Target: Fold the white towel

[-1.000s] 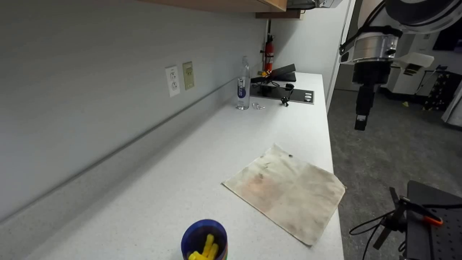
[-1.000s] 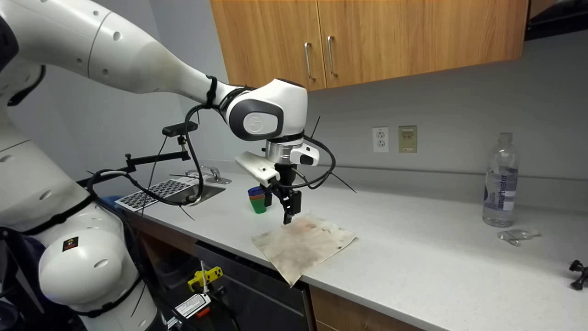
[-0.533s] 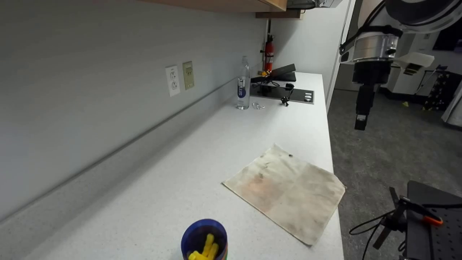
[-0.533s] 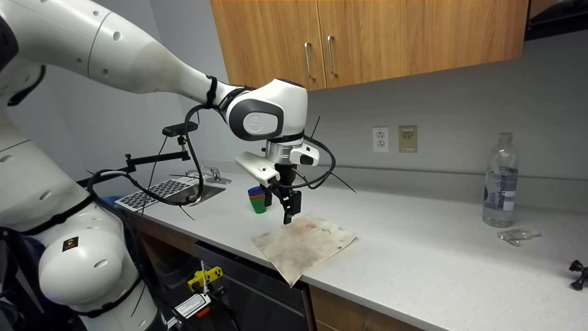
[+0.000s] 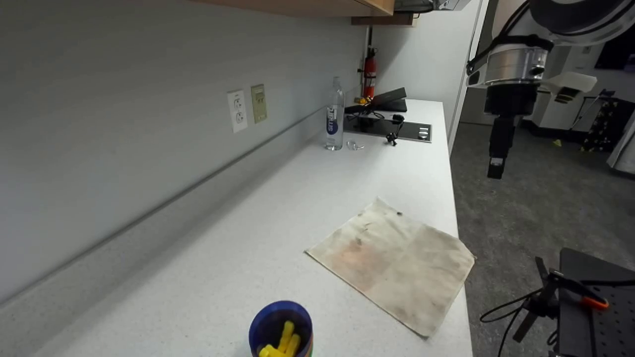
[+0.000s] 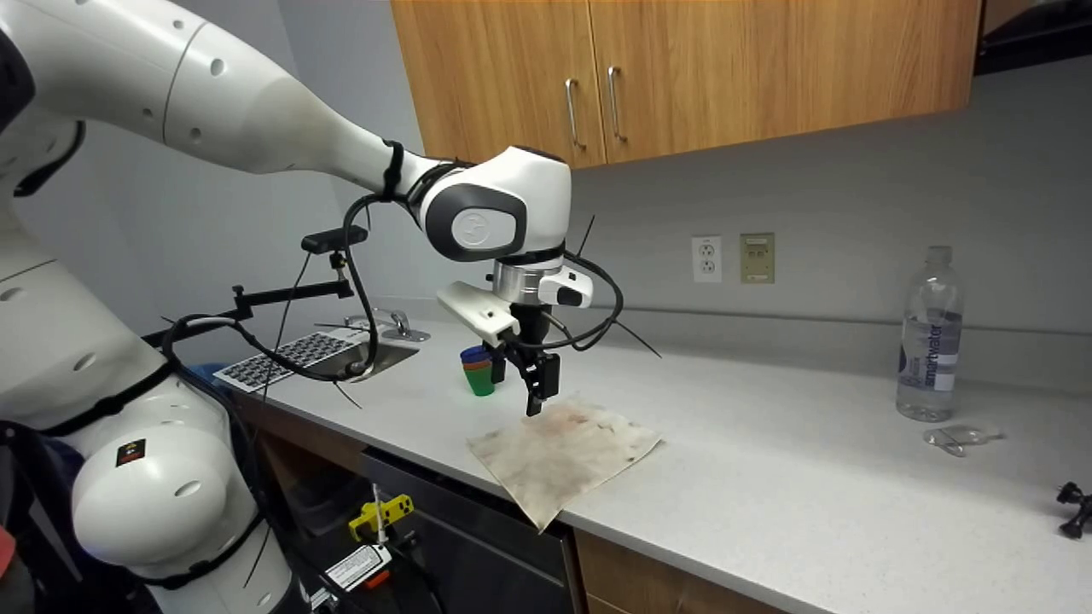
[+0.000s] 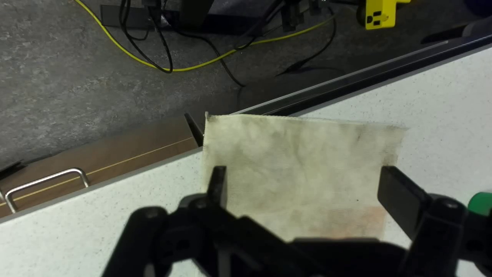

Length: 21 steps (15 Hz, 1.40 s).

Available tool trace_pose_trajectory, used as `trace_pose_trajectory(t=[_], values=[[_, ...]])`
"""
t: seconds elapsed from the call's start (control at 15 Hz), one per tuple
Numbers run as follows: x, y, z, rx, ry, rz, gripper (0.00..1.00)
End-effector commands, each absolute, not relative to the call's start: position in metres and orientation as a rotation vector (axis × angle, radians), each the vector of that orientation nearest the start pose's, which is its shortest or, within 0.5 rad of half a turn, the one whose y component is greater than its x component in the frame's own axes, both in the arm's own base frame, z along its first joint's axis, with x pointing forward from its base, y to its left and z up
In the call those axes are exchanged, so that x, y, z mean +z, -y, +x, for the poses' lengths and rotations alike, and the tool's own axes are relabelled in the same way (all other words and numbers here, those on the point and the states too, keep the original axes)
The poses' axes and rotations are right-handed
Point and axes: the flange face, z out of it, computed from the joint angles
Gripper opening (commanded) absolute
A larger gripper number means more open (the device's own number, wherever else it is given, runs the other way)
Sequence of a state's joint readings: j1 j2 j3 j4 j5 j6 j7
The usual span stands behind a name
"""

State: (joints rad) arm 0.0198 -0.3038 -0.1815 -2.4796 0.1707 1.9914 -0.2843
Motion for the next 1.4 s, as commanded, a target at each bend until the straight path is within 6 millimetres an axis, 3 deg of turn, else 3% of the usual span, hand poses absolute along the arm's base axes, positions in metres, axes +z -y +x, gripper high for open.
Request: trace_pose_trajectory(t=[0.0,0.4,1.07,1.13,1.33], values=[[0.387,0.056,0.411,0.208,0.074,-2.894,1.00],[0.386,0.056,0.413,0.204,0.089,-2.904,1.00],[0.381,0.046,0.453,0.010,0.281,-3.036,1.00],[0.379,0.046,0.441,0.049,0.206,-3.012,1.00],[0.378,0.044,0.448,0.034,0.237,-3.026,1.00]])
